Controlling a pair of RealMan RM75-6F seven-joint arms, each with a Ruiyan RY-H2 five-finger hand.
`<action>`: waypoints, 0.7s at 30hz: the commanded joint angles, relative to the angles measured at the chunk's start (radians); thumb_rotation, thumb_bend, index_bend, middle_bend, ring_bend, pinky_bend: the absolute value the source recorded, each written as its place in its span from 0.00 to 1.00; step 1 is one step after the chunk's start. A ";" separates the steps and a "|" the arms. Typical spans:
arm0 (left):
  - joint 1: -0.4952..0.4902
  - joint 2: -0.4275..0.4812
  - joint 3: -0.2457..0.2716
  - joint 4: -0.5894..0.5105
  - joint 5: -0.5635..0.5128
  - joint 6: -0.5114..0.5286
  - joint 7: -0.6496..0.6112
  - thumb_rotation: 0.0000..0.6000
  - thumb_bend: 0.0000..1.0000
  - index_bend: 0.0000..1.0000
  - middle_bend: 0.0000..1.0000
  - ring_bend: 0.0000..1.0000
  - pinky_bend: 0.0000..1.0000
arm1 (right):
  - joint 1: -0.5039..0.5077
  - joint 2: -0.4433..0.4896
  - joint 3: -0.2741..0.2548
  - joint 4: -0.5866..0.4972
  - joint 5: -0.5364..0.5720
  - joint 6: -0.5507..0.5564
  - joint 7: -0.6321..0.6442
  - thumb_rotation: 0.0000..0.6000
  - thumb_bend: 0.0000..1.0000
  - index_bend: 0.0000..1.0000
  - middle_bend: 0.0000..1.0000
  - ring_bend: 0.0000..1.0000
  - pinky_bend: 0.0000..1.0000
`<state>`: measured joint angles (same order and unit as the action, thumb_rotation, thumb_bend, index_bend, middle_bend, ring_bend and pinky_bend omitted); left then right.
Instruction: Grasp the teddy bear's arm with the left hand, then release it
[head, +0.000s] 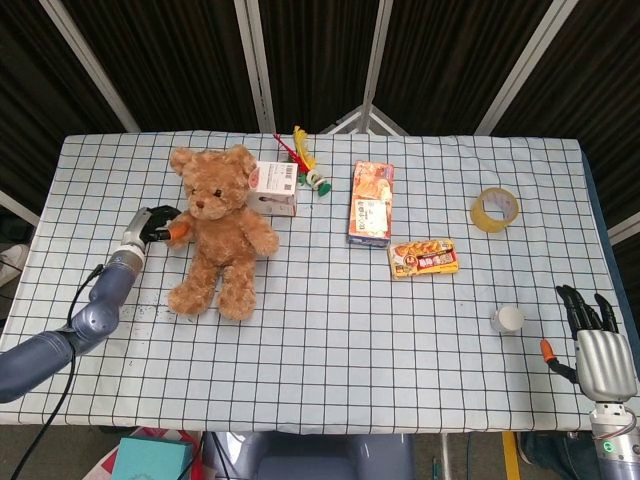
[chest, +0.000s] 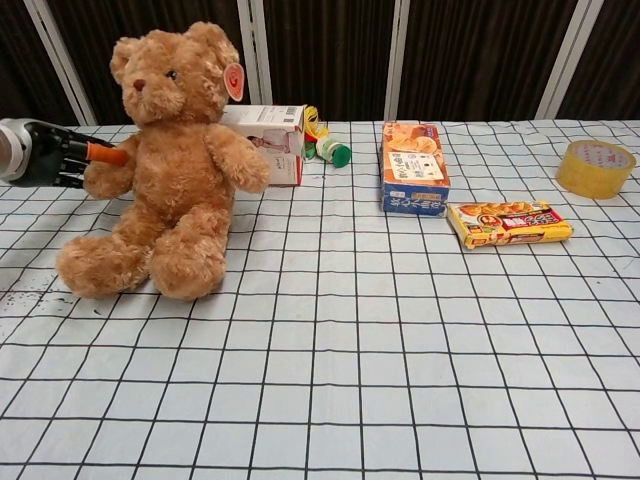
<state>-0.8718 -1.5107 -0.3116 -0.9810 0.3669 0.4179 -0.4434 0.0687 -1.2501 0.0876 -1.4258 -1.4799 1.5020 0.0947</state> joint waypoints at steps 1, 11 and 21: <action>0.005 -0.009 -0.003 0.012 -0.010 -0.007 0.002 1.00 0.50 0.49 0.45 0.05 0.10 | 0.000 0.000 -0.001 -0.001 -0.001 0.000 -0.001 1.00 0.37 0.08 0.12 0.24 0.06; 0.014 0.038 -0.040 -0.038 0.034 -0.008 0.019 1.00 0.25 0.13 0.15 0.00 0.08 | 0.002 -0.002 -0.001 -0.002 0.002 -0.006 -0.008 1.00 0.37 0.09 0.12 0.24 0.06; 0.130 0.176 -0.063 -0.171 0.160 -0.027 -0.002 1.00 0.23 0.00 0.00 0.00 0.05 | 0.003 -0.002 -0.001 -0.002 0.000 -0.007 -0.007 1.00 0.37 0.09 0.12 0.24 0.06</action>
<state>-0.7814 -1.3819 -0.3551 -1.0989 0.4827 0.3697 -0.4332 0.0715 -1.2523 0.0869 -1.4279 -1.4796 1.4949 0.0878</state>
